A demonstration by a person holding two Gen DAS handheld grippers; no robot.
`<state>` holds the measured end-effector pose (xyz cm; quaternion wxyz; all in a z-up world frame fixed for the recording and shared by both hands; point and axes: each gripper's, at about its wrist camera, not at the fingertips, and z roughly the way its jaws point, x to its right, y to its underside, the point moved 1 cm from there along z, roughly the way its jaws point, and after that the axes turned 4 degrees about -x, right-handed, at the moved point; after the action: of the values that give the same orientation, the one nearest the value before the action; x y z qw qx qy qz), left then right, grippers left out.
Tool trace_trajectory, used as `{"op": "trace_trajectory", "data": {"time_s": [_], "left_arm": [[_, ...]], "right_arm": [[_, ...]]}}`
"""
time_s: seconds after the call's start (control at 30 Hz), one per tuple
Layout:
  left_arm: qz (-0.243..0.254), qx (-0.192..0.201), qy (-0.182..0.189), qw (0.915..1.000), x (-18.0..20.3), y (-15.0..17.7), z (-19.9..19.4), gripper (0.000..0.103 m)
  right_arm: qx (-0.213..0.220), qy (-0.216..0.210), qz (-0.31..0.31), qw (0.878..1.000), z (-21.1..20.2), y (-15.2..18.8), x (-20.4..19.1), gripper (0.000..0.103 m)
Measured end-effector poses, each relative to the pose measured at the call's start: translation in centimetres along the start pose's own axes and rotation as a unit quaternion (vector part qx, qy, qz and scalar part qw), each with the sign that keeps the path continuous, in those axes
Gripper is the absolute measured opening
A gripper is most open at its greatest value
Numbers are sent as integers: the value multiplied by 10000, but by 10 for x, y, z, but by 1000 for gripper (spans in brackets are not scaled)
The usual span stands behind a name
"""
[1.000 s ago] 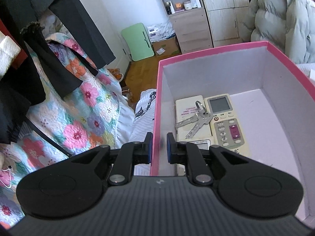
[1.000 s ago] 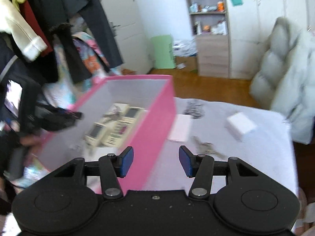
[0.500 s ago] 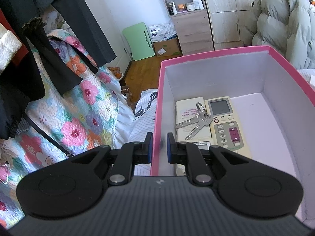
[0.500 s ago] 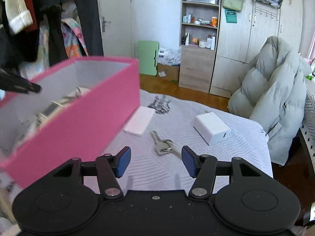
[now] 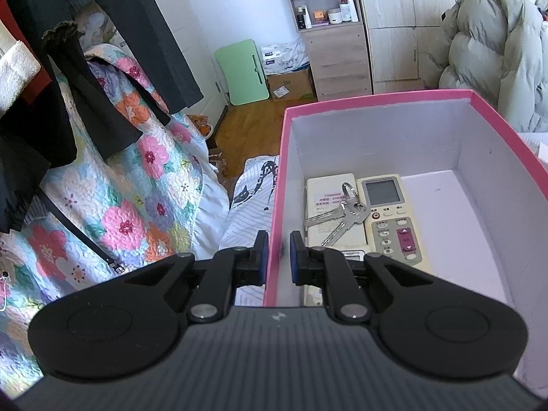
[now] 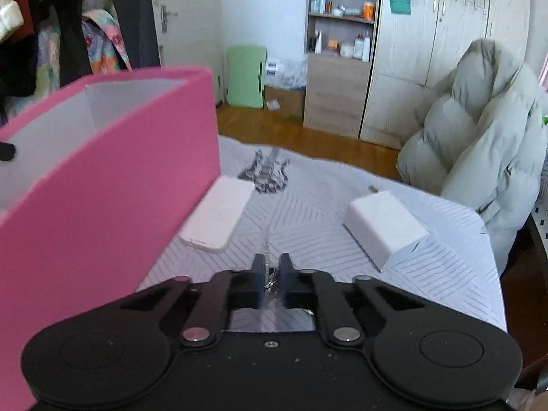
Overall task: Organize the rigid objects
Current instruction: 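Move the right gripper to the second set of keys on the sheet, then grasp the silver keys and carry them into the pink box, release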
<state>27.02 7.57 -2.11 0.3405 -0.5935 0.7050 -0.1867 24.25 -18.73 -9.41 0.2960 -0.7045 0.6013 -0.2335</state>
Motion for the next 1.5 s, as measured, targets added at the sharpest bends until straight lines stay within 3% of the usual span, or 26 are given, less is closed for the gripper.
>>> {"op": "trace_trajectory", "data": {"time_s": [0.43,0.73,0.93,1.03,1.27,1.43,1.5], "left_arm": [[-47,11,41,10000,-2,-1,0,11],[-76,15,60,10000,-2,-1,0,11],[-238,38,190,9995,-7,1,-1,11],[-122,40,143,9998,-7,1,-1,11],[-113,41,139,9998,-8,2,1,11],[-133,53,181,9997,-8,2,1,11],[-120,51,172,9998,-8,2,1,11]], "right_arm": [[836,-433,192,9954,-87,-20,-8,9],[1119,-1501,-160,9822,-136,-74,-58,9],[597,-2104,-232,9755,-118,-101,-93,9],[38,-2344,-130,9720,-85,-108,-108,9],[-929,-2047,27,9744,-6,-106,-127,9],[-1091,-1927,317,9747,22,-108,-129,10],[-1049,-1935,406,9746,24,-109,-127,17]]}}
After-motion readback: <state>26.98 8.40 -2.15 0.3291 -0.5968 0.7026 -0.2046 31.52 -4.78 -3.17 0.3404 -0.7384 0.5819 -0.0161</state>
